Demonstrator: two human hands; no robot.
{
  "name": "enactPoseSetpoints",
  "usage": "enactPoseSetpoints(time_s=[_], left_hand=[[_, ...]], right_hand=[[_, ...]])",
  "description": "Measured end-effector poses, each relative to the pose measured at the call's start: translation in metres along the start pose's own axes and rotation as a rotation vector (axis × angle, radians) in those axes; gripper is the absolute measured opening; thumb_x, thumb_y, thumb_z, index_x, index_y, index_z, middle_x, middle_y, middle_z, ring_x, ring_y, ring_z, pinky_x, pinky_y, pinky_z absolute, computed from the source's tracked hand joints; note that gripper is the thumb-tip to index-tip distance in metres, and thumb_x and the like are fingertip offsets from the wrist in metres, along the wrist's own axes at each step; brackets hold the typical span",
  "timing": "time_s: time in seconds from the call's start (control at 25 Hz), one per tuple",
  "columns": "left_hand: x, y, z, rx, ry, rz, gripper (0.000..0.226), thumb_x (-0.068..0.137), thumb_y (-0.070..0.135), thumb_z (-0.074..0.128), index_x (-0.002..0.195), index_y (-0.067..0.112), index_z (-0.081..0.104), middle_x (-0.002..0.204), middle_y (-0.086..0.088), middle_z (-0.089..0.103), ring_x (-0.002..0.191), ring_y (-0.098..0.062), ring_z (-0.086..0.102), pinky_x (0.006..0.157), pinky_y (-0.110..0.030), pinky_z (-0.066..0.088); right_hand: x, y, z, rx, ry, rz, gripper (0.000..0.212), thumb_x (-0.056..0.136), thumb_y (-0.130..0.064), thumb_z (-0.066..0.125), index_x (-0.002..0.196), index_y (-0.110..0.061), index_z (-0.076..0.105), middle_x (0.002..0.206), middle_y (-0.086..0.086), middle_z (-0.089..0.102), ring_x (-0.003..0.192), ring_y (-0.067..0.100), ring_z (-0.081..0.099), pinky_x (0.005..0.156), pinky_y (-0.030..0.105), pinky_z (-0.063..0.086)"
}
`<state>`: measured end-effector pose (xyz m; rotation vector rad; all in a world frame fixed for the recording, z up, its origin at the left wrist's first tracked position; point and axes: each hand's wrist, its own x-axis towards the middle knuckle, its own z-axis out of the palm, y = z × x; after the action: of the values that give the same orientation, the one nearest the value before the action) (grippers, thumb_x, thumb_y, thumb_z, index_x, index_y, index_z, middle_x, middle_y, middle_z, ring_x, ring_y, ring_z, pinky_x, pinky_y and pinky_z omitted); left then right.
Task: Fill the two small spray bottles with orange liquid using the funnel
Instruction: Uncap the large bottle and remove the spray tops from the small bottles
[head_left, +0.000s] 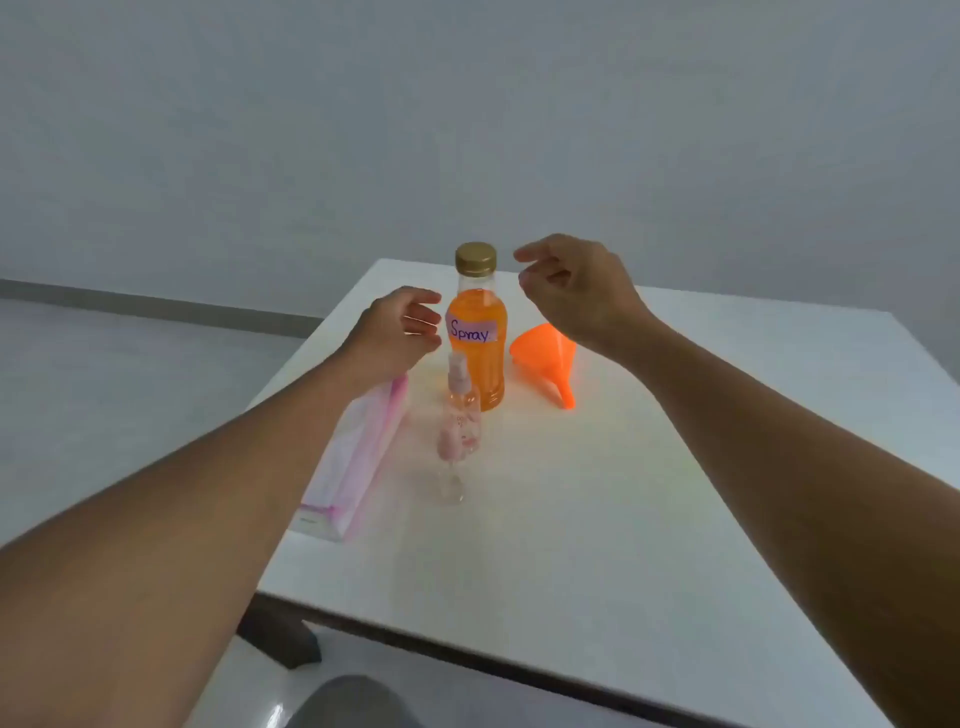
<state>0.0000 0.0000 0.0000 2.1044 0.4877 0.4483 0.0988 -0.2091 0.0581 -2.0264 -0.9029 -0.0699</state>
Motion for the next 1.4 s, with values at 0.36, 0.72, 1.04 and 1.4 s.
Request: enactPoseSetpoints(time_s=[0.36, 0.72, 1.04, 1.4], left_hand=[[0.023, -0.004, 0.014, 0.147, -0.502, 0.117, 0.031, 0.062, 0.028, 0.086, 0.086, 0.032, 0.067, 0.083, 0.017, 0.074, 0.085, -0.005, 0.071, 0.078, -0.027, 0.055], [0.033, -0.013, 0.014, 0.251, -0.421, 0.165, 0.027, 0.064, 0.038, 0.086, 0.082, 0.02, 0.075, 0.079, 0.004, 0.076, 0.078, -0.012, 0.07, 0.073, -0.025, 0.055], [0.037, -0.021, 0.017, 0.226, -0.433, 0.173, 0.042, 0.064, 0.045, 0.086, 0.08, 0.009, 0.071, 0.077, -0.013, 0.071, 0.061, -0.01, 0.055, 0.064, -0.026, 0.047], [0.035, -0.015, 0.015, 0.235, -0.442, 0.128, 0.035, 0.064, 0.045, 0.086, 0.085, 0.018, 0.076, 0.078, -0.001, 0.076, 0.078, -0.02, 0.07, 0.078, -0.034, 0.058]], right_hand=[[0.034, -0.031, 0.008, -0.352, -0.15, -0.269, 0.038, 0.089, -0.049, 0.072, 0.096, -0.013, 0.078, 0.072, -0.012, 0.067, 0.061, 0.006, 0.059, 0.056, 0.018, 0.045], [0.057, -0.052, 0.024, -0.671, -0.323, -0.284, 0.038, 0.097, -0.037, 0.066, 0.073, -0.007, 0.069, 0.062, -0.001, 0.061, 0.055, 0.016, 0.058, 0.062, 0.041, 0.056], [0.056, -0.05, 0.014, -0.681, -0.403, -0.44, 0.015, 0.099, -0.015, 0.062, 0.105, -0.012, 0.076, 0.077, -0.024, 0.053, 0.088, 0.003, 0.057, 0.076, 0.022, 0.05], [0.059, -0.063, -0.003, -0.623, -0.444, -0.289, 0.049, 0.095, -0.03, 0.067, 0.142, -0.019, 0.059, 0.127, -0.004, 0.071, 0.113, 0.015, 0.068, 0.099, 0.031, 0.053]])
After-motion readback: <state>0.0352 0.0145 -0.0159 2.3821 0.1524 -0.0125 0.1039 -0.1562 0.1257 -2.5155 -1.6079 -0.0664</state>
